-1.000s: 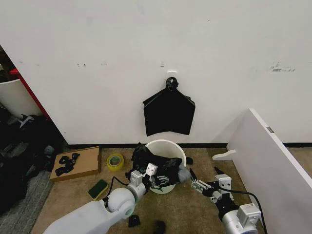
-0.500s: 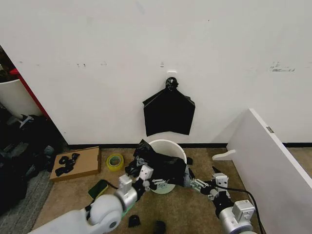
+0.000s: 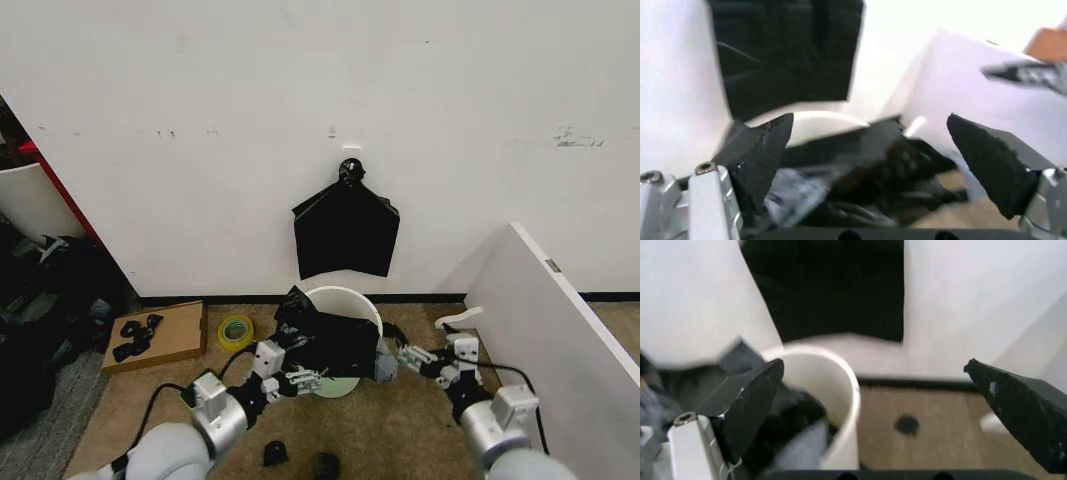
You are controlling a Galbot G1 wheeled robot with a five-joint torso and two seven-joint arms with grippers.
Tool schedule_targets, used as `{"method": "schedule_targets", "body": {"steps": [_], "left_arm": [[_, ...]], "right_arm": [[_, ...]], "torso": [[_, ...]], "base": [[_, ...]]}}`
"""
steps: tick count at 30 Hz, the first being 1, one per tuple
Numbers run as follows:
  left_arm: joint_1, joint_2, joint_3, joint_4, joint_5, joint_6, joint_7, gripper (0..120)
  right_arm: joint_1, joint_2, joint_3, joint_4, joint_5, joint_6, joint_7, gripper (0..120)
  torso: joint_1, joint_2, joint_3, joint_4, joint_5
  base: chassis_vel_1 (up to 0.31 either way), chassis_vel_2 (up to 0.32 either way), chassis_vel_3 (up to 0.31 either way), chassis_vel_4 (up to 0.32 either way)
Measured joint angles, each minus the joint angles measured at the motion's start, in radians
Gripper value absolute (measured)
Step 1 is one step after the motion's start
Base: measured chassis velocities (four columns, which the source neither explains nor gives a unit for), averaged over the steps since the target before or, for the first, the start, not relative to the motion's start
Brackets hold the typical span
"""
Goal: Place the garbage bag over the trash bin.
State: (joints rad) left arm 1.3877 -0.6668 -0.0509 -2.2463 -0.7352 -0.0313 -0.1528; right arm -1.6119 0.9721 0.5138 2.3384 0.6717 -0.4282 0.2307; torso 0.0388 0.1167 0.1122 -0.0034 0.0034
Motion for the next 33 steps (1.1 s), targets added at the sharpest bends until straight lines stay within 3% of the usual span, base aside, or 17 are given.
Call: {"method": "schedule_targets", "body": {"steps": [2, 5, 9, 10, 13, 17, 21, 28, 33], "left_arm": [[0.009, -0.011, -0.011, 0.003, 0.004, -0.006, -0.005, 93], [0.094, -0.081, -0.048, 0.015, 0.037, -0.046, -0.023, 93], [0.227, -0.167, -0.064, 0.019, 0.088, -0.081, -0.030, 93], [0.227, -0.167, -0.064, 0.019, 0.088, -0.081, -0.030, 93], [0.304, -0.217, -0.096, 0.030, 0.135, -0.116, -0.017, 93], [0.382, -0.257, -0.185, 0.045, 0.182, -0.166, 0.009, 93], [0.433, -0.279, -0.260, 0.035, 0.194, -0.191, 0.020, 93], [0.513, -0.336, -0.359, -0.004, 0.194, -0.220, 0.034, 93], [0.572, -0.366, -0.388, -0.004, 0.206, -0.246, 0.044, 93]], "right_arm": [[0.016, -0.014, 0.016, -0.008, 0.031, -0.046, -0.012, 100], [0.165, -0.096, 0.043, -0.102, 0.227, -0.237, -0.062, 100], [0.388, -0.175, -0.045, -0.278, 0.328, -0.308, -0.126, 100], [0.388, -0.175, -0.045, -0.278, 0.328, -0.308, -0.126, 100], [0.553, -0.190, -0.170, -0.417, 0.334, -0.314, -0.185, 100], [0.729, -0.166, -0.342, -0.593, 0.304, -0.314, -0.248, 100], [0.840, -0.116, -0.443, -0.683, 0.290, -0.313, -0.275, 100], [0.958, -0.020, -0.551, -0.805, 0.267, -0.309, -0.307, 100], [1.021, -0.002, -0.635, -0.909, 0.163, -0.307, -0.443, 100]], "torso": [[0.000, 0.000, 0.000, -0.0003, -0.0003], [0.000, 0.000, 0.000, 0.0007, 0.0005], [0.000, 0.000, 0.000, 0.0013, 0.0002], [0.000, 0.000, 0.000, 0.0013, 0.0002], [0.000, 0.000, 0.000, 0.0010, 0.0001], [0.000, 0.000, 0.000, 0.0007, 0.0000], [0.000, 0.000, 0.000, 0.0007, 0.0000], [0.000, 0.000, 0.000, 0.0010, 0.0001], [0.000, 0.000, 0.000, 0.0006, 0.0000]], "base": [[0.000, 0.000, 0.000, 0.000], [0.000, 0.000, 0.000, 0.000], [0.000, 0.000, 0.000, 0.000], [0.000, 0.000, 0.000, 0.000], [0.000, 0.000, 0.000, 0.000], [0.000, 0.000, 0.000, 0.000], [0.000, 0.000, 0.000, 0.000], [0.000, 0.000, 0.000, 0.000], [0.000, 0.000, 0.000, 0.000]]}}
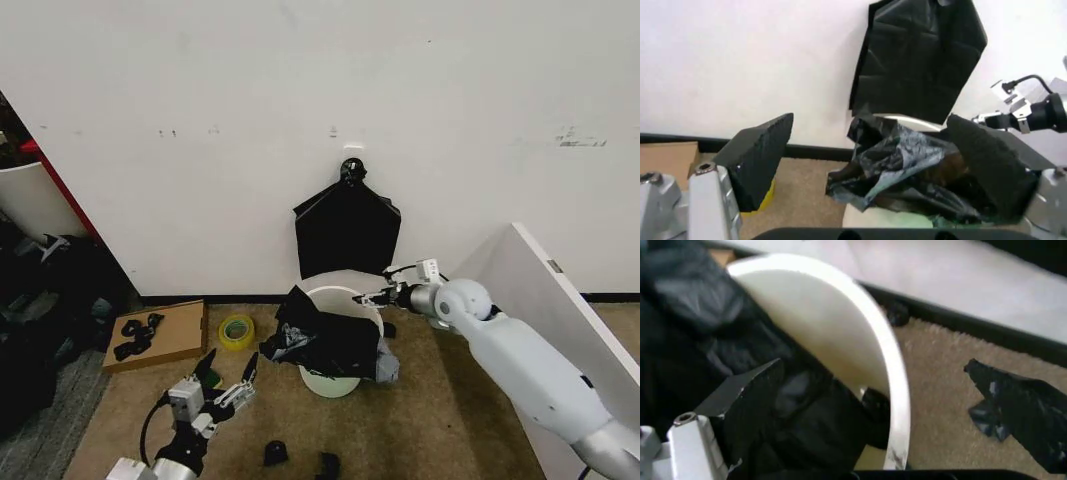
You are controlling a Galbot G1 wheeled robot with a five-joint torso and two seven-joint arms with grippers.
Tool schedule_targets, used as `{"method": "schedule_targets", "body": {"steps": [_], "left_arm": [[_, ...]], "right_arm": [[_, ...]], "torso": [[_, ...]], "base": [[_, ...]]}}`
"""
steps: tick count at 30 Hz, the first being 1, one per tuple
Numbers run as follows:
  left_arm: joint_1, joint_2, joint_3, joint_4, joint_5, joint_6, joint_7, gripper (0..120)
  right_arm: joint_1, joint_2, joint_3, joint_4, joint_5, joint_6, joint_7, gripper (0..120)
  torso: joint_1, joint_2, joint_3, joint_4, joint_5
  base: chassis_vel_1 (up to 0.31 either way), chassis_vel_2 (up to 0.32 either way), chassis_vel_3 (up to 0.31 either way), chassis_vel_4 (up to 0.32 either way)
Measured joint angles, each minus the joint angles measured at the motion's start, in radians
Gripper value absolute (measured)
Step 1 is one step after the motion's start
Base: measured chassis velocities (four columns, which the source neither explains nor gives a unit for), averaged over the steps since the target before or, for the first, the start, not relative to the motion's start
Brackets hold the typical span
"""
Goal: Place the garbage bag over the trash bin.
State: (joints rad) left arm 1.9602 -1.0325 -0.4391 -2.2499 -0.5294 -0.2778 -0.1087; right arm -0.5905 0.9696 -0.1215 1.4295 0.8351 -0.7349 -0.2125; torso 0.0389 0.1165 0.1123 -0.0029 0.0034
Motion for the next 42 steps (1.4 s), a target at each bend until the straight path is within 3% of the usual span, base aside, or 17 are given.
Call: {"method": "schedule_targets", "body": {"steps": [5, 9, 14, 17, 21, 23, 32, 42], "left_arm": [[0.020, -0.018, 0.006, 0.011, 0.024, -0.015, 0.006, 93], [0.017, -0.039, 0.015, 0.012, 0.030, -0.015, 0.006, 93], [-0.011, -0.042, 0.011, 0.020, 0.042, -0.016, 0.006, 93], [-0.015, -0.042, 0.011, 0.015, 0.038, -0.013, 0.005, 93], [-0.005, -0.045, 0.017, 0.011, 0.040, -0.010, 0.005, 93], [-0.003, -0.046, 0.018, 0.011, 0.041, -0.010, 0.005, 93], [-0.010, -0.060, 0.042, 0.014, 0.055, -0.006, 0.006, 93], [-0.007, -0.057, 0.054, 0.017, 0.066, -0.007, 0.006, 93]], "right_arm": [[0.039, 0.005, -0.043, -0.053, -0.043, 0.001, -0.048, 100], [0.069, 0.022, -0.064, -0.098, -0.068, 0.002, -0.077, 91], [0.080, 0.034, -0.079, -0.139, -0.132, 0.003, -0.142, 68], [0.084, 0.038, -0.078, -0.151, -0.137, 0.004, -0.148, 62], [0.088, 0.041, -0.077, -0.165, -0.143, 0.004, -0.159, 43], [0.088, 0.042, -0.076, -0.166, -0.143, 0.004, -0.159, 40], [0.072, 0.046, -0.072, -0.162, -0.132, 0.009, -0.138, 6], [0.060, 0.038, -0.064, -0.139, -0.123, 0.009, -0.122, 2]], "torso": [[0.000, 0.000, 0.000, 0.0000, 0.0000], [0.000, 0.000, 0.000, 0.0003, 0.0001], [0.000, 0.000, 0.000, 0.0000, 0.0001], [0.000, 0.000, 0.000, 0.0000, 0.0001], [0.000, 0.000, 0.000, 0.0001, 0.0001], [0.000, 0.000, 0.000, 0.0001, 0.0002], [0.000, 0.000, 0.000, 0.0002, 0.0001], [0.000, 0.000, 0.000, 0.0002, 0.0001]], "base": [[0.000, 0.000, 0.000, 0.000], [0.000, 0.000, 0.000, 0.000], [0.000, 0.000, 0.000, 0.000], [0.000, 0.000, 0.000, 0.000], [0.000, 0.000, 0.000, 0.000], [0.000, 0.000, 0.000, 0.000], [0.000, 0.000, 0.000, 0.000], [0.000, 0.000, 0.000, 0.000]]}}
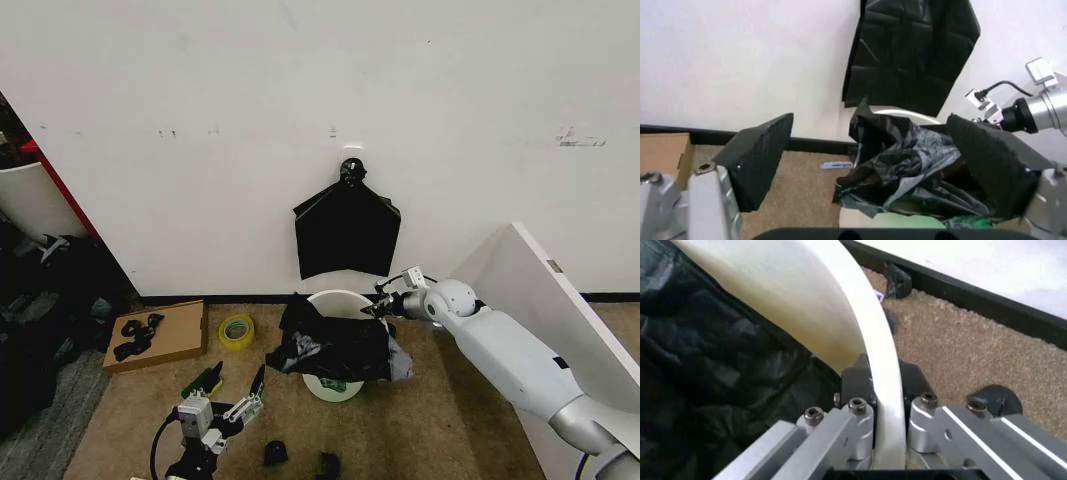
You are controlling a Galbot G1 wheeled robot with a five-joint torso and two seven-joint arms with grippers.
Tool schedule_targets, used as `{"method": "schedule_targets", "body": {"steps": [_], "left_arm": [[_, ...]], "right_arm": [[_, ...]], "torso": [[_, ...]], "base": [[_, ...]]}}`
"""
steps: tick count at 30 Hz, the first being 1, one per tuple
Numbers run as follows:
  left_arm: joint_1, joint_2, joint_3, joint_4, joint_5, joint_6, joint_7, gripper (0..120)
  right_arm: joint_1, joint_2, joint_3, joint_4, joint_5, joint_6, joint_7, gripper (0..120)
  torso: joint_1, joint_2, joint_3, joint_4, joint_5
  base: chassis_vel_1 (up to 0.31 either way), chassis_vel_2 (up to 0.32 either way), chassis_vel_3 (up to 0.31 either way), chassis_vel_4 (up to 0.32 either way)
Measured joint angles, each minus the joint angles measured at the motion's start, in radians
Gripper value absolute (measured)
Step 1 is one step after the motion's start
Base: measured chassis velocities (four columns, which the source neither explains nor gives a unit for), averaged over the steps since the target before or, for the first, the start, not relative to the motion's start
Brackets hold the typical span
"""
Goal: Place the garbage bag over the trash bin.
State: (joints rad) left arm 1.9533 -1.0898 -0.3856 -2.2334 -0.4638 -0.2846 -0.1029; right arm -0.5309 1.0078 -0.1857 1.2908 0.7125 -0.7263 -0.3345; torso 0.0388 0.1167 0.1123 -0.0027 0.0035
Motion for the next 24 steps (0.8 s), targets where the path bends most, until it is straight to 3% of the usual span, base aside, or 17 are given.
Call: {"method": "schedule_targets", "body": {"steps": [7, 10, 11, 13, 17, 21, 24], "left_arm": [[0.002, -0.001, 0.005, 0.002, 0.000, -0.004, 0.000, 93], [-0.003, 0.000, 0.010, 0.006, 0.000, -0.005, 0.000, 93], [-0.007, -0.001, 0.015, 0.008, 0.000, -0.005, 0.000, 93], [-0.010, -0.001, 0.019, 0.010, 0.001, -0.005, 0.000, 93], [-0.028, 0.001, 0.046, 0.020, 0.009, -0.006, 0.000, 93], [-0.045, 0.008, 0.058, 0.022, 0.009, -0.005, -0.001, 93], [-0.067, 0.020, 0.071, 0.022, 0.009, -0.001, -0.002, 93]], "right_arm": [[-0.032, 0.000, 0.055, 0.042, 0.060, -0.003, 0.086, 2], [-0.055, -0.005, 0.081, 0.090, 0.154, -0.003, 0.227, 2], [-0.071, -0.014, 0.095, 0.131, 0.227, -0.003, 0.331, 2], [-0.079, -0.019, 0.103, 0.150, 0.256, -0.003, 0.372, 2], [-0.153, -0.050, 0.172, 0.275, 0.405, -0.004, 0.587, 2], [-0.205, -0.051, 0.218, 0.342, 0.484, -0.003, 0.730, 2], [-0.297, -0.033, 0.272, 0.440, 0.577, 0.039, 0.911, 2]], "torso": [[0.000, 0.000, 0.000, 0.0000, 0.0000], [0.000, 0.000, 0.000, 0.0001, 0.0000], [0.000, 0.000, 0.000, 0.0001, 0.0001], [0.000, 0.000, 0.000, 0.0002, 0.0001], [0.000, 0.000, 0.000, -0.0001, -0.0003], [0.000, 0.000, 0.000, -0.0001, 0.0001], [0.000, 0.000, 0.000, -0.0001, 0.0002]], "base": [[0.000, 0.000, 0.000, 0.000], [0.000, 0.000, 0.000, 0.000], [0.000, 0.000, 0.000, 0.000], [0.000, 0.000, 0.000, 0.000], [0.000, 0.000, 0.000, 0.000], [0.000, 0.000, 0.000, 0.000], [0.000, 0.000, 0.000, 0.000]]}}
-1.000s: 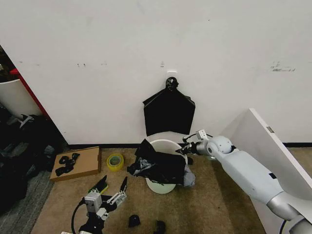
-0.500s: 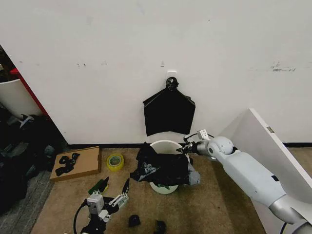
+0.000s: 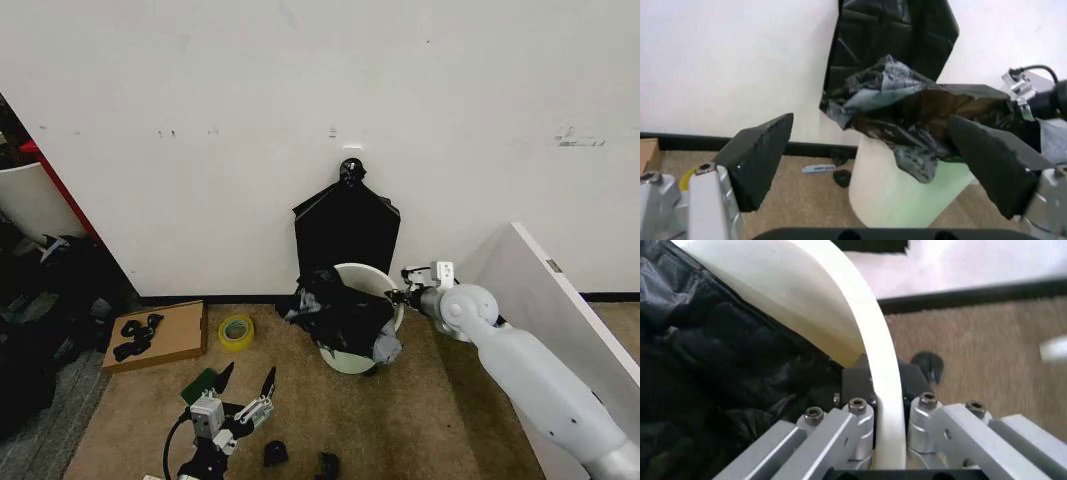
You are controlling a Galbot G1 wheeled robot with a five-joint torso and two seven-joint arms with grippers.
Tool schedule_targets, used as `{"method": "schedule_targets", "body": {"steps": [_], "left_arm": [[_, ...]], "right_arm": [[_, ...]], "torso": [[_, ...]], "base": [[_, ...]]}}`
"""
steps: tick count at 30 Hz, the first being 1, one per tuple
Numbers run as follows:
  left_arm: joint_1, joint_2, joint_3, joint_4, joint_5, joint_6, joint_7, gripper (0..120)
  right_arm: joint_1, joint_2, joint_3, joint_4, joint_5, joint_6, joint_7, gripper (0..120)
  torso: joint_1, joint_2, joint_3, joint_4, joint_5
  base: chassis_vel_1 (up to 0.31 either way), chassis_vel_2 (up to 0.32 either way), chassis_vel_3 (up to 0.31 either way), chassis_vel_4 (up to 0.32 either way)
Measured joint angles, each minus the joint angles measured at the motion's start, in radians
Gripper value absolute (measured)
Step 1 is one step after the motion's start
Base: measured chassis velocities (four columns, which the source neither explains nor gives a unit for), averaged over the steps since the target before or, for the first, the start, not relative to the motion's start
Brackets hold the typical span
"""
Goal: Place the garbage bag over the trash bin.
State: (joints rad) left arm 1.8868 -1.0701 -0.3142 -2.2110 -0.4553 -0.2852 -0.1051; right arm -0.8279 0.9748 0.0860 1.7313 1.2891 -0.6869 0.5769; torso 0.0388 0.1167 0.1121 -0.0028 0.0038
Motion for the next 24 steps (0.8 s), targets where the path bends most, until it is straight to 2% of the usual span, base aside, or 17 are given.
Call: {"method": "schedule_targets", "body": {"steps": [6, 10, 13, 18, 24], "left_arm": [[-0.016, 0.012, 0.014, 0.002, -0.003, 0.003, -0.001, 93], [-0.024, 0.026, 0.015, 0.001, -0.013, 0.005, -0.003, 93], [-0.026, 0.035, 0.014, 0.000, -0.019, 0.006, -0.004, 93], [-0.027, 0.049, 0.008, -0.003, -0.027, 0.007, -0.005, 93], [-0.015, 0.070, -0.021, -0.011, -0.046, 0.007, -0.006, 93]], "right_arm": [[-0.147, 0.038, 0.032, 0.143, -0.014, 0.100, 0.168, 2], [-0.228, 0.092, 0.016, 0.232, -0.105, 0.202, 0.281, 2], [-0.260, 0.130, 0.000, 0.253, -0.159, 0.257, 0.323, 2], [-0.275, 0.186, -0.011, 0.247, -0.167, 0.329, 0.400, 2], [-0.285, 0.220, -0.012, 0.205, -0.136, 0.353, 0.444, 2]], "torso": [[0.000, 0.000, 0.000, -0.0002, -0.0002], [0.000, 0.000, 0.000, 0.0002, -0.0004], [0.000, 0.000, 0.000, 0.0001, -0.0003], [0.000, 0.000, 0.000, 0.0002, -0.0005], [0.000, 0.000, 0.000, 0.0002, -0.0003]], "base": [[0.000, 0.000, 0.000, 0.000], [0.000, 0.000, 0.000, 0.000], [0.000, 0.000, 0.000, 0.000], [0.000, 0.000, 0.000, 0.000], [0.000, 0.000, 0.000, 0.000]]}}
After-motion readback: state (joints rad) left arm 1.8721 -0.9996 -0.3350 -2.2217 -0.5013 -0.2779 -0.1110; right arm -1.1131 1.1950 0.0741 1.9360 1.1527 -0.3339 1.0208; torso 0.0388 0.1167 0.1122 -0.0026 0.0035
